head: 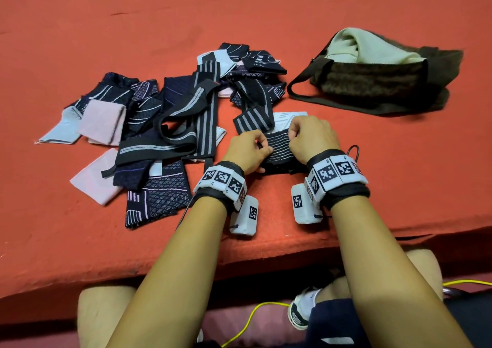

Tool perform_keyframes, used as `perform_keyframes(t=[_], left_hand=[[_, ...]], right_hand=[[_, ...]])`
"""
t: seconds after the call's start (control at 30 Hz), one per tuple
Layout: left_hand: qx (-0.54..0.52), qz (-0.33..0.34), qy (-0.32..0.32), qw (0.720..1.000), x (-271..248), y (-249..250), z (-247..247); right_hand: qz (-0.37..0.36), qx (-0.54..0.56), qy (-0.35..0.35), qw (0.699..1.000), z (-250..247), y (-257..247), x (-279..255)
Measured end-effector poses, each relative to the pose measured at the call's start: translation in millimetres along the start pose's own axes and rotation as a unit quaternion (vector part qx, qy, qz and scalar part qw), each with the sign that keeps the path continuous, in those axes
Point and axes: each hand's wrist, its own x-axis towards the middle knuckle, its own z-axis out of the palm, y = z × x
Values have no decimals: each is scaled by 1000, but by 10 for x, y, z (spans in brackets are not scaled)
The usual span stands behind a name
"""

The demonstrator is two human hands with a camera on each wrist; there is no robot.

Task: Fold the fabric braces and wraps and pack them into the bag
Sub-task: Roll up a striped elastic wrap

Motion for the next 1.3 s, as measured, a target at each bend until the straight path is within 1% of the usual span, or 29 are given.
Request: perform_keyframes(t=[0.1, 0.23, 0.33, 0.4, 0.5, 0.57, 0.7, 0.9, 0.97, 1.1, 1.2, 1.3], left_hand=[[-4, -4, -5, 1000, -6, -18, -22], [4, 1, -11, 1000, -45, -8, -42], [14, 5, -27, 1000, -103, 1, -125], [20, 12, -25, 999, -145, -11, -239], [68, 16, 7, 998, -212, -109, -525], [61, -8, 28, 998, -245, -252, -749], [13, -76, 75, 994, -355, -601, -1156], [-18, -107, 142, 984, -560, -921, -1576], [-16, -112, 166, 980, -614, -994, -1683], [36, -133, 218, 966, -681, -1196, -1910], [68, -146, 248, 955, -748, -1340, -2041], [70, -149, 243, 956, -812, -1414, -2099]], right_hand=[[8, -20, -11, 1000, 35, 33, 12], [22, -18, -23, 999, 39, 55, 2], [7, -39, -34, 999, 5, -23, 8], [-6, -45, -33, 998, -29, -116, 6], [-30, -40, -32, 998, -44, -322, -26], [-51, -40, -42, 997, -2, -498, -36], [-97, -67, -105, 988, 181, -896, 24], [-151, -129, -175, 964, 571, -1390, 179], [-165, -134, -190, 958, 714, -1541, 177], [-208, -120, -219, 946, 995, -1794, 175], [-225, -119, -221, 941, 1119, -1930, 172], [-243, -110, -208, 941, 1175, -1996, 143]])
